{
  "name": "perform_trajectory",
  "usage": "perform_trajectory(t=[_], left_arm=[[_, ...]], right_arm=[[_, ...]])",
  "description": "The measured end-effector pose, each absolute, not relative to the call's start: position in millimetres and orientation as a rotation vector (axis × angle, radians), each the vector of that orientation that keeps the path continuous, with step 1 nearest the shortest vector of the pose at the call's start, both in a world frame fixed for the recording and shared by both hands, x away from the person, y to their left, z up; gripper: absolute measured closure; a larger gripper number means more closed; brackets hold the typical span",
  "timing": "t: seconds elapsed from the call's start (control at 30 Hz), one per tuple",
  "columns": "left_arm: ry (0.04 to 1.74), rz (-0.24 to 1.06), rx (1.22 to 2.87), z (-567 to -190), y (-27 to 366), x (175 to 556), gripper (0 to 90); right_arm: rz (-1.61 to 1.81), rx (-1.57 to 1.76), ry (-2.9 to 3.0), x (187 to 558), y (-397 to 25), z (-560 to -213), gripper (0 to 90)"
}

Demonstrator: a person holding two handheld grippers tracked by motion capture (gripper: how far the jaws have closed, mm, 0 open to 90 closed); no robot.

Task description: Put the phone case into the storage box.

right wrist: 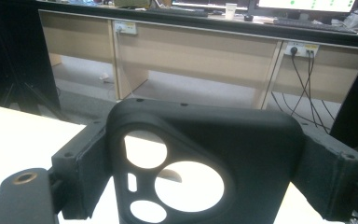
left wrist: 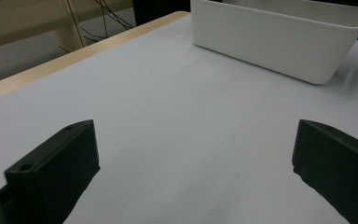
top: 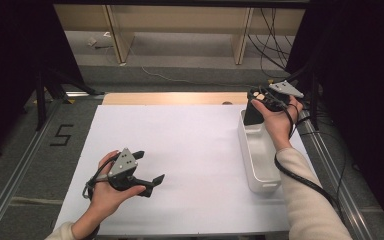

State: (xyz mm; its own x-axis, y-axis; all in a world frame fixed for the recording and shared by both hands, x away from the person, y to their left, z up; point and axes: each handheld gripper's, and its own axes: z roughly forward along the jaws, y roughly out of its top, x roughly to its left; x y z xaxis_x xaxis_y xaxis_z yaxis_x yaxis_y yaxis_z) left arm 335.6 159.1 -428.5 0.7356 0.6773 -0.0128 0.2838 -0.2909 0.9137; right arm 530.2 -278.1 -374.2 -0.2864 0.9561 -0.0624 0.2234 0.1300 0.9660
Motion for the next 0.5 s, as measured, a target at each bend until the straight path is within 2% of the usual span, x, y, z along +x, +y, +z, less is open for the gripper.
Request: perform_trajectory(t=[0.5], left_arm=[[0.742, 0.461, 1.880, -428.7, 158.6, 335.4, 0.0]], right_arm=[[1.203, 1.165, 1.654, 532.5, -277.4, -376.8, 15.9]])
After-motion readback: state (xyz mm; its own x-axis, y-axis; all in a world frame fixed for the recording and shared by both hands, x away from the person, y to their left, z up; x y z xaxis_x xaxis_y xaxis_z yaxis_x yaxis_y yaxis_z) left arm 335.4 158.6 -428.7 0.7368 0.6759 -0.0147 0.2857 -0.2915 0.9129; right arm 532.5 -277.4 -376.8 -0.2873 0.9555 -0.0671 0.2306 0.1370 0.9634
